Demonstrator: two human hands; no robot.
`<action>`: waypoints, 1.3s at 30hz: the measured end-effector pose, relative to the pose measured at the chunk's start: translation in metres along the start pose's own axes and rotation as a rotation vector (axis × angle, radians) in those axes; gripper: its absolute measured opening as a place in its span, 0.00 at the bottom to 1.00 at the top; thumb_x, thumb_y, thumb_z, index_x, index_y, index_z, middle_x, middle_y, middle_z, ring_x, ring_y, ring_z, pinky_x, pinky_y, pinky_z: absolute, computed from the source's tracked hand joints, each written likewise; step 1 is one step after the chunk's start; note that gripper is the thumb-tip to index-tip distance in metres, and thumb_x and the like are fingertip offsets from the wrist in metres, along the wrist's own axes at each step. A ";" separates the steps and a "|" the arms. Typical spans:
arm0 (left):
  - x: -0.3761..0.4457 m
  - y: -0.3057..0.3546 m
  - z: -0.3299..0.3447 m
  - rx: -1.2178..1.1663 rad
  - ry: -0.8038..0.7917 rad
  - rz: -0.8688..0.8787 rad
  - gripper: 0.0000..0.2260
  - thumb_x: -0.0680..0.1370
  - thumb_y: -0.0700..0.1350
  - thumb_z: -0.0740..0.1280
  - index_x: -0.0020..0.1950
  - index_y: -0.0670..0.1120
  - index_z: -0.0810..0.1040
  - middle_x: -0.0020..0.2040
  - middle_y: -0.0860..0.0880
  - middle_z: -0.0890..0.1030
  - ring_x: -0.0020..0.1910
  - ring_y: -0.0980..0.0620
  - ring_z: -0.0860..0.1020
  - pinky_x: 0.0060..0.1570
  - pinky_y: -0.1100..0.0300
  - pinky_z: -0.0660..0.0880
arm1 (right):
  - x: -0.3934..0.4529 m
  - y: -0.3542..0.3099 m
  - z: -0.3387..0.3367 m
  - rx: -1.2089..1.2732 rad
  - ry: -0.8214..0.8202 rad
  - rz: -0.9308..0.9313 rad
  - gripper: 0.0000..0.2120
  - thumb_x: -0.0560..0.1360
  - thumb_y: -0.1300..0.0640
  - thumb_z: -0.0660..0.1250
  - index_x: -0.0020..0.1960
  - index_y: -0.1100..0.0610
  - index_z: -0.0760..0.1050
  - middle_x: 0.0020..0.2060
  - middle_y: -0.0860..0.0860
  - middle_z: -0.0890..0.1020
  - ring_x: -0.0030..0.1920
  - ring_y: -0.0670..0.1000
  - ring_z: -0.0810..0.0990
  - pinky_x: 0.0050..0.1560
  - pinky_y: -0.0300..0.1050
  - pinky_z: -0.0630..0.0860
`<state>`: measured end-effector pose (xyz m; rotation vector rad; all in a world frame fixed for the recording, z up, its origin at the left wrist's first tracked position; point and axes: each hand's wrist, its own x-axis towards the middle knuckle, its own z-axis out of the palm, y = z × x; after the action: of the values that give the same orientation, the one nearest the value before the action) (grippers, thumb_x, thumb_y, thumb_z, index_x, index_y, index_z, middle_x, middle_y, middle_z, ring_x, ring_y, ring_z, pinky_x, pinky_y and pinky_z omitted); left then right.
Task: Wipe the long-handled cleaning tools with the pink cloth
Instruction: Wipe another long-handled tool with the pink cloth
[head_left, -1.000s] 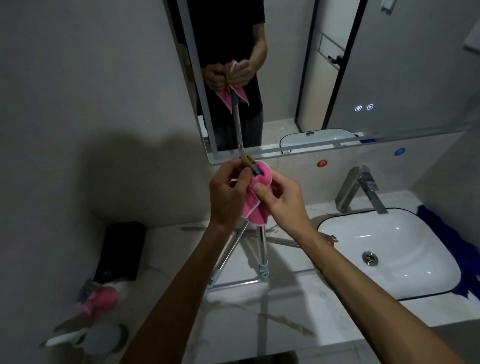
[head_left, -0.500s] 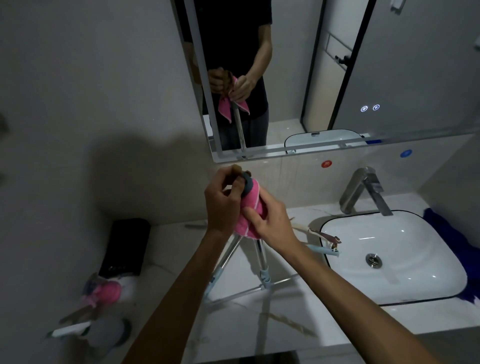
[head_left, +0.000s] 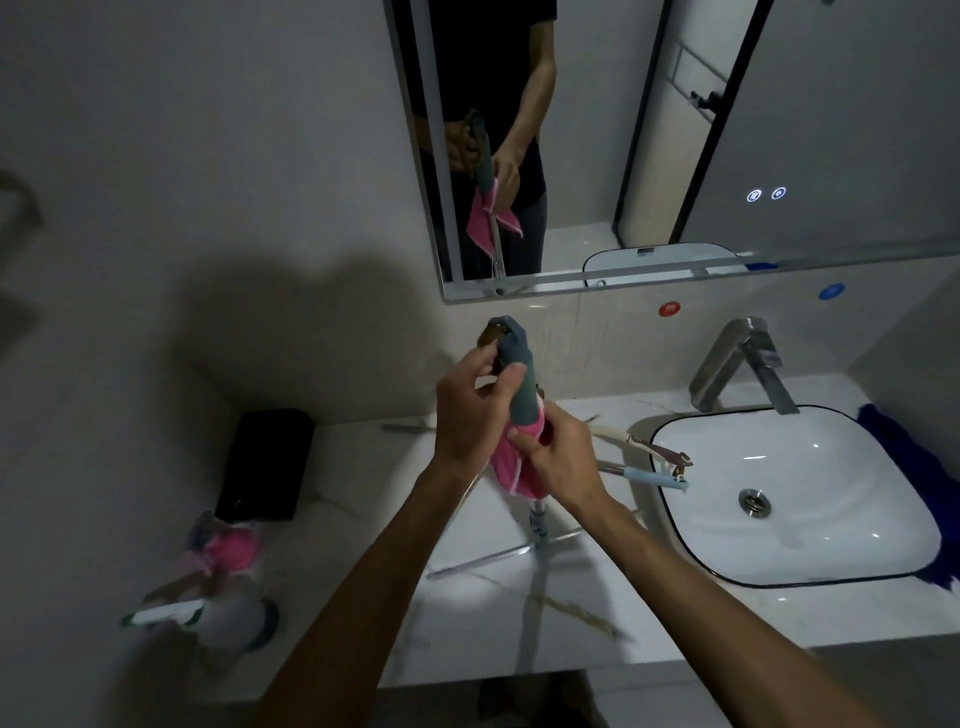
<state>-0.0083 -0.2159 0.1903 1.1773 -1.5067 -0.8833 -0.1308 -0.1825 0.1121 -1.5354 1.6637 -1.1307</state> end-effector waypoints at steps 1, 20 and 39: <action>-0.001 0.000 -0.002 0.004 -0.017 -0.005 0.13 0.80 0.41 0.68 0.62 0.38 0.78 0.54 0.49 0.80 0.50 0.59 0.81 0.44 0.71 0.78 | -0.002 -0.002 0.002 0.022 0.035 -0.004 0.13 0.75 0.55 0.74 0.58 0.53 0.78 0.46 0.48 0.83 0.45 0.41 0.80 0.44 0.29 0.76; -0.034 -0.022 -0.011 0.167 -0.096 -0.146 0.13 0.79 0.44 0.70 0.60 0.41 0.76 0.44 0.57 0.79 0.41 0.68 0.80 0.38 0.75 0.74 | -0.028 -0.006 0.031 0.039 0.007 -0.004 0.09 0.80 0.47 0.65 0.53 0.52 0.78 0.42 0.48 0.83 0.40 0.47 0.82 0.43 0.46 0.82; -0.042 0.050 0.003 -0.022 0.280 -0.099 0.05 0.82 0.44 0.66 0.47 0.45 0.78 0.38 0.52 0.79 0.37 0.59 0.77 0.39 0.69 0.75 | -0.039 -0.022 -0.027 0.007 -0.239 -0.023 0.08 0.79 0.66 0.63 0.54 0.58 0.77 0.41 0.48 0.82 0.41 0.43 0.79 0.44 0.41 0.74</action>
<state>-0.0219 -0.1623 0.2256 1.3095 -1.2181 -0.7628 -0.1383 -0.1388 0.1393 -1.6200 1.4839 -0.9222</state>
